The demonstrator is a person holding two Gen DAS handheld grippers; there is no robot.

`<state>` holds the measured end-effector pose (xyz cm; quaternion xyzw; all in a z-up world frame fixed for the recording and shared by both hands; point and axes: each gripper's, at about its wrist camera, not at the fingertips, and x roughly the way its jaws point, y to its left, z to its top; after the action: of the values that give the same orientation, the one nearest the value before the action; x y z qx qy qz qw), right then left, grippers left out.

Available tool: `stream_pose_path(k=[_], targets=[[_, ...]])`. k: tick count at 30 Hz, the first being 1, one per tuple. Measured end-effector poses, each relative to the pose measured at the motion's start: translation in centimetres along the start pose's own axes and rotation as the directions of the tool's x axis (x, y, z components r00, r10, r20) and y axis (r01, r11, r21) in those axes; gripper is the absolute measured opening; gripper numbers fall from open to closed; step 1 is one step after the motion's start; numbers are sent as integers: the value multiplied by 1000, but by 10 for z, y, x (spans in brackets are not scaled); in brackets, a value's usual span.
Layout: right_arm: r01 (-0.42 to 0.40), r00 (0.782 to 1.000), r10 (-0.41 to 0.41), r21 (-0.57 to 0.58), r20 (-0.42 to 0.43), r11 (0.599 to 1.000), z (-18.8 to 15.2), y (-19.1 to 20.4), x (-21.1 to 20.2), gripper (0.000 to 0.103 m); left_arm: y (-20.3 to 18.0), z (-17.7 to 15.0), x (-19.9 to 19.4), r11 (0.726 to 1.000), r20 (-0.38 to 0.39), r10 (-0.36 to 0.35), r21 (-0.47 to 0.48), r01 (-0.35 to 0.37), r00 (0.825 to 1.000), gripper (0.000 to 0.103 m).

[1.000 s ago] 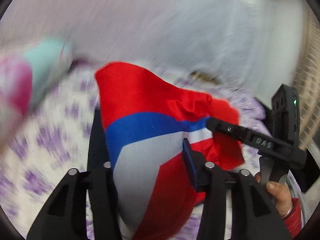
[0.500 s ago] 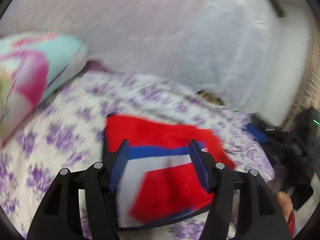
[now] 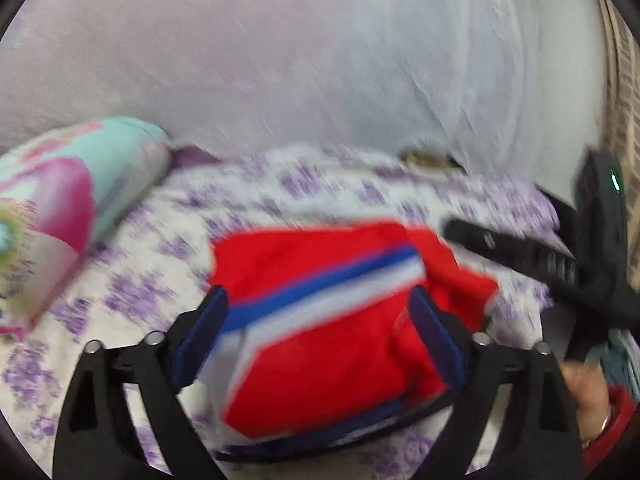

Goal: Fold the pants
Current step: 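Carry the folded red top with both tools and lay it onto the black garment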

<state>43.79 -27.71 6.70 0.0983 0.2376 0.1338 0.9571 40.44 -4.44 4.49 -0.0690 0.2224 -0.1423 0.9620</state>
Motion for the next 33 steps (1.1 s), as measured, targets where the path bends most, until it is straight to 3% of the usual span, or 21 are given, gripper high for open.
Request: stream_pose_path(k=[2, 4, 5, 7, 9, 13, 16, 18, 19, 21, 23, 26, 29, 33], targets=[[123, 992, -124, -71, -3, 990, -3, 5, 6, 100, 6, -5, 15, 999, -59, 32, 4, -32, 998, 98], [194, 975, -206, -134, -83, 972, -14, 3, 29, 100, 10, -25, 56, 996, -217, 78, 50, -68, 973, 99], [207, 963, -231, -164, -142, 965, -25, -1, 46, 100, 10, -29, 65, 995, -255, 89, 56, -77, 963, 99], [185, 963, -205, -123, -174, 975, -30, -7, 54, 100, 9, -25, 54, 995, -203, 87, 55, -78, 975, 99], [181, 973, -196, -134, -117, 974, -28, -3, 43, 100, 5, -27, 54, 993, -199, 105, 80, -90, 974, 99], [229, 971, -239, -201, -28, 953, -32, 13, 27, 100, 6, -24, 55, 991, -183, 115, 86, -100, 976, 99], [290, 957, -274, -241, 99, 926, -36, 26, 2, 100, 0, -26, 52, 988, -169, 133, 104, -116, 977, 99], [364, 930, -332, -275, 158, 890, -41, 35, -5, 100, -1, -28, 50, 985, -160, 142, 116, -124, 977, 99], [385, 923, -356, -291, 149, 876, -44, 36, -3, 100, -2, -28, 49, 984, -156, 146, 121, -128, 977, 99], [407, 905, -424, -336, 27, 849, -49, 33, 21, 100, -3, -29, 49, 983, -153, 153, 126, -135, 976, 99], [372, 908, -413, -319, -69, 872, -48, 25, 32, 100, -2, -29, 49, 982, -159, 160, 125, -141, 974, 99], [358, 919, -388, -267, -66, 895, -47, 16, 24, 100, 0, -30, 40, 981, -133, 173, 114, -158, 976, 99], [388, 918, -397, -245, 16, 888, -51, 21, 5, 100, -2, -33, 21, 975, -78, 198, 118, -188, 977, 99], [395, 915, -404, -239, 15, 887, -63, 28, -12, 100, -11, -44, -8, 972, -51, 198, 142, -189, 979, 99]])
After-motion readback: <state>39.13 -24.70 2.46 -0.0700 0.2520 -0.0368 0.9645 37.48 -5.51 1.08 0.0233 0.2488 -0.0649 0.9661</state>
